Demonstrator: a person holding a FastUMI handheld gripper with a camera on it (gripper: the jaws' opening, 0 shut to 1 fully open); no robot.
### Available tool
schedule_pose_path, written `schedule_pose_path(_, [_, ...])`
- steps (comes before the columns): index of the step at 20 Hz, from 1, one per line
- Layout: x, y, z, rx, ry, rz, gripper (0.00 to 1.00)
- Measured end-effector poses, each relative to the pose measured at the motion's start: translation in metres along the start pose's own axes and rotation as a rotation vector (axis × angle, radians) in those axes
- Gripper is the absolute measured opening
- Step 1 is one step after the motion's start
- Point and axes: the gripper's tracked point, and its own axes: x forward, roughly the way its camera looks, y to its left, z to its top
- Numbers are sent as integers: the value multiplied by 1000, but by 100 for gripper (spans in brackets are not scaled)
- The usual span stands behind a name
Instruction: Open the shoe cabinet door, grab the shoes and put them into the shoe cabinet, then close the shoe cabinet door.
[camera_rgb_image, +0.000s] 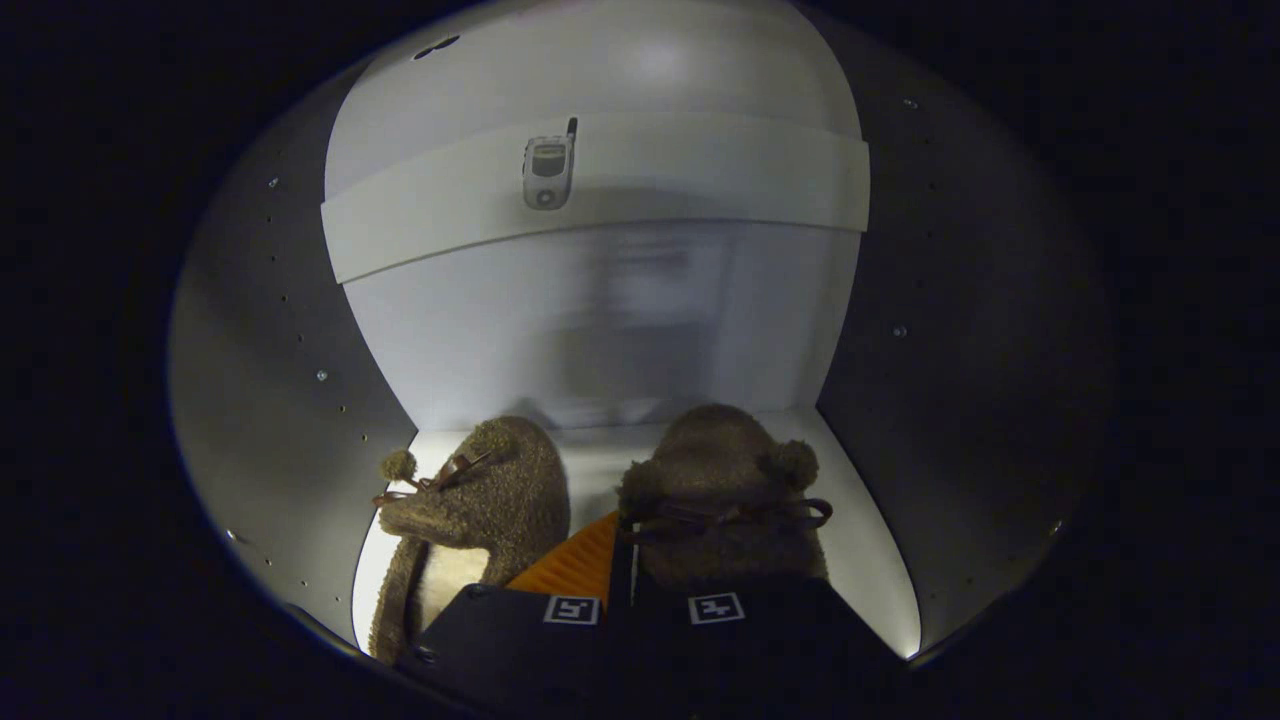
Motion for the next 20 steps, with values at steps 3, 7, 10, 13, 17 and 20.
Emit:
schedule_pose_path(3, [-15,5,5,25,-8,13,50])
schedule_pose_path(7, [-44,6,7,19,-16,36,83])
schedule_pose_path(10, [-74,4,12,27,-46,54,98])
schedule_pose_path(13, [-112,1,29,15,-153,79,98])
schedule_pose_path(17, [-177,-10,49,13,-315,72,98])
schedule_pose_path(20, [-234,-15,55,-3,-415,60,99])
